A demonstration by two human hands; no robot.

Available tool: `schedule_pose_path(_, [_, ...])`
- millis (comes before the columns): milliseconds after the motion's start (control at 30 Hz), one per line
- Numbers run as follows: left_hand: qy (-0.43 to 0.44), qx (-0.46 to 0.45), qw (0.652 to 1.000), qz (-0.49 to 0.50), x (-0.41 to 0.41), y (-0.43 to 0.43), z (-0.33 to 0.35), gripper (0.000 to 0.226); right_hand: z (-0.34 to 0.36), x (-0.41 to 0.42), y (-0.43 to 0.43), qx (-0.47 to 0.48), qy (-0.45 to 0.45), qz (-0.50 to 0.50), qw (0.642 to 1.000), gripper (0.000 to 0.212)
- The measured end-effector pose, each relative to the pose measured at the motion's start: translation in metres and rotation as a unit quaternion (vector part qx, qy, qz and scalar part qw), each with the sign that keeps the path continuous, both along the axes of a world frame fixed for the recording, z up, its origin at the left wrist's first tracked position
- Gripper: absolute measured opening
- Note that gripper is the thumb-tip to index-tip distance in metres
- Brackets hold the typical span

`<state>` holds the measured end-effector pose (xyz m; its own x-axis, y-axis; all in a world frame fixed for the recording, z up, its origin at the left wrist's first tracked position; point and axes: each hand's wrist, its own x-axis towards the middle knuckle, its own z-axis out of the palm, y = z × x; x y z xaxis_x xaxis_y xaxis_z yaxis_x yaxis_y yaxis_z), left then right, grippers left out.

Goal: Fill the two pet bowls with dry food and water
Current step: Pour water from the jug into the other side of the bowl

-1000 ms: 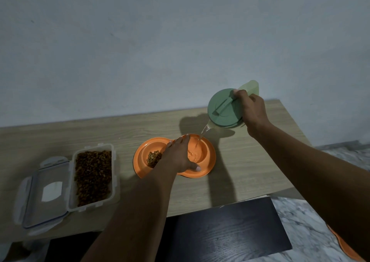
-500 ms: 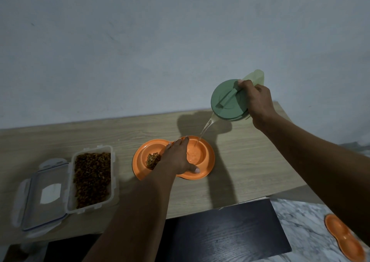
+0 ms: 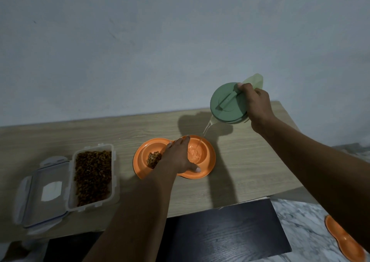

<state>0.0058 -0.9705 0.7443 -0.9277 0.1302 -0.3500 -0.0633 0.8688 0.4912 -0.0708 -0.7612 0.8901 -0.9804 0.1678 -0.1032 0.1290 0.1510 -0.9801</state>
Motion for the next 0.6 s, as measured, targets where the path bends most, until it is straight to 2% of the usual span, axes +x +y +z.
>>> schedule_pose_path(133, [-0.002,-0.004,1.000,-0.002,0.000,0.000,0.000,0.134,-0.020,0.006,-0.003,-0.026,-0.040,-0.012,0.999,0.027])
schedule_pose_path(267, [0.000,-0.005,1.000,-0.001,0.000,0.000,0.002,0.132,-0.037,0.011,-0.004,-0.072,-0.077,-0.038,0.994,0.050])
schedule_pose_path(500, [-0.002,-0.003,1.000,-0.003,0.000,0.000,0.002,0.132,-0.054,0.010,0.004,-0.168,-0.114,-0.073,0.976,0.036])
schedule_pose_path(600, [-0.003,-0.001,1.000,-0.003,0.000,0.000,0.001,0.132,-0.061,0.011,0.008,-0.193,-0.119,-0.093,0.970,0.050])
